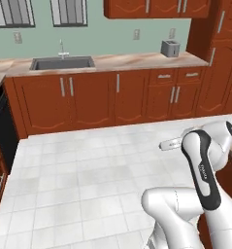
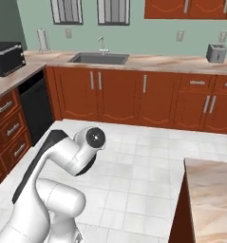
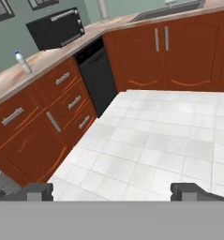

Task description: Place the drinks on the dining counter in a tight cluster.

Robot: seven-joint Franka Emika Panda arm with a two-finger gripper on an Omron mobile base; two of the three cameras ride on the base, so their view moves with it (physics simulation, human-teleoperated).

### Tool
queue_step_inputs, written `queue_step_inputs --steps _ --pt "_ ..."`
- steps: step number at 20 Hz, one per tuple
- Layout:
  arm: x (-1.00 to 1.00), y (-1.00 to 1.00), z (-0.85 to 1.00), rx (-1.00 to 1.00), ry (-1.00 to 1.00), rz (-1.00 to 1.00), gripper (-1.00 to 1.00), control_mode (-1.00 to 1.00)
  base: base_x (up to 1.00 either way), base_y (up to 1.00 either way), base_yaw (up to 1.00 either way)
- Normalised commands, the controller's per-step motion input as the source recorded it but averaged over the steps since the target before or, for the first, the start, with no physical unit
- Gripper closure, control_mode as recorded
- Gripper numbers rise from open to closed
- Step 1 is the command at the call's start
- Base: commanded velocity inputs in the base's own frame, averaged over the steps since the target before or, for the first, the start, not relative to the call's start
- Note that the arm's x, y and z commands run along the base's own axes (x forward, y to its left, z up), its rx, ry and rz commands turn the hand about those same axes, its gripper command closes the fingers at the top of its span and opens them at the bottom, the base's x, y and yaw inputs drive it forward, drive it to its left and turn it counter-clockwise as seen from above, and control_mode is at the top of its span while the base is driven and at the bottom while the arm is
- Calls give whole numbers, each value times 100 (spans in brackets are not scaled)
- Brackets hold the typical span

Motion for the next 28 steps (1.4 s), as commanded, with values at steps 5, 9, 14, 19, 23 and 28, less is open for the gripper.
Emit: queue_step_inputs --steps 5,9,14,19,23,28 --pt "0 0 0 0 0 0 -100 100 88 14 20" --pt "0 0 0 0 0 0 -100 100 89 14 22" --pt "0 0 0 0 0 0 -100 100 87 12 25" --pt "0 0 0 0 0 0 -100 100 79 5 39" --pt "0 0 0 0 0 0 -100 100 69 0 52" --pt "0 0 0 0 0 0 -100 100 61 0 58"
